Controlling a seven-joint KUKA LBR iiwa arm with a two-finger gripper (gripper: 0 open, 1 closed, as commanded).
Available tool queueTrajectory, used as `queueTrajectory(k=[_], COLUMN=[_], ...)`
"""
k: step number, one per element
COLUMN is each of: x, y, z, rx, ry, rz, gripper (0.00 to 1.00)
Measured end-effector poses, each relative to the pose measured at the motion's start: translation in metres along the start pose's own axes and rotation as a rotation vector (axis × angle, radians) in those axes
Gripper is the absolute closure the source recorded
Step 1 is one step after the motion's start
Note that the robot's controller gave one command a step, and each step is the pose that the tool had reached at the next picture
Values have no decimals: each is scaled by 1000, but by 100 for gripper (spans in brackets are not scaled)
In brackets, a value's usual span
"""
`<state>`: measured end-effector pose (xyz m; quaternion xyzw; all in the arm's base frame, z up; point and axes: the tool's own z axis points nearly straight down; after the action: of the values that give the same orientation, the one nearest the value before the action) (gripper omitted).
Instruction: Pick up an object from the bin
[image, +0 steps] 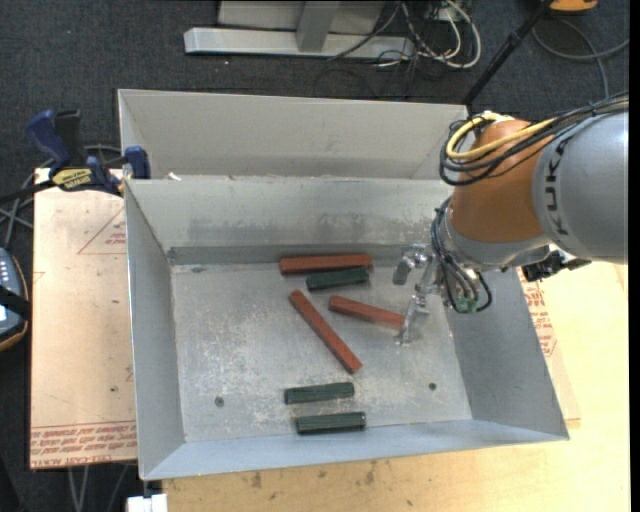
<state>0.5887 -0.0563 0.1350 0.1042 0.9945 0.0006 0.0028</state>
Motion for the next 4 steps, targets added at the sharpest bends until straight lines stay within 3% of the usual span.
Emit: queueTrajectory(k=[1,2,4], x=[-8,-19,-19], y=[6,27,27], z=[63,64,63], rx=[0,-1,0], ry=[2,0,0], rz=[-79,-17,-17], gripper=[0,100,100])
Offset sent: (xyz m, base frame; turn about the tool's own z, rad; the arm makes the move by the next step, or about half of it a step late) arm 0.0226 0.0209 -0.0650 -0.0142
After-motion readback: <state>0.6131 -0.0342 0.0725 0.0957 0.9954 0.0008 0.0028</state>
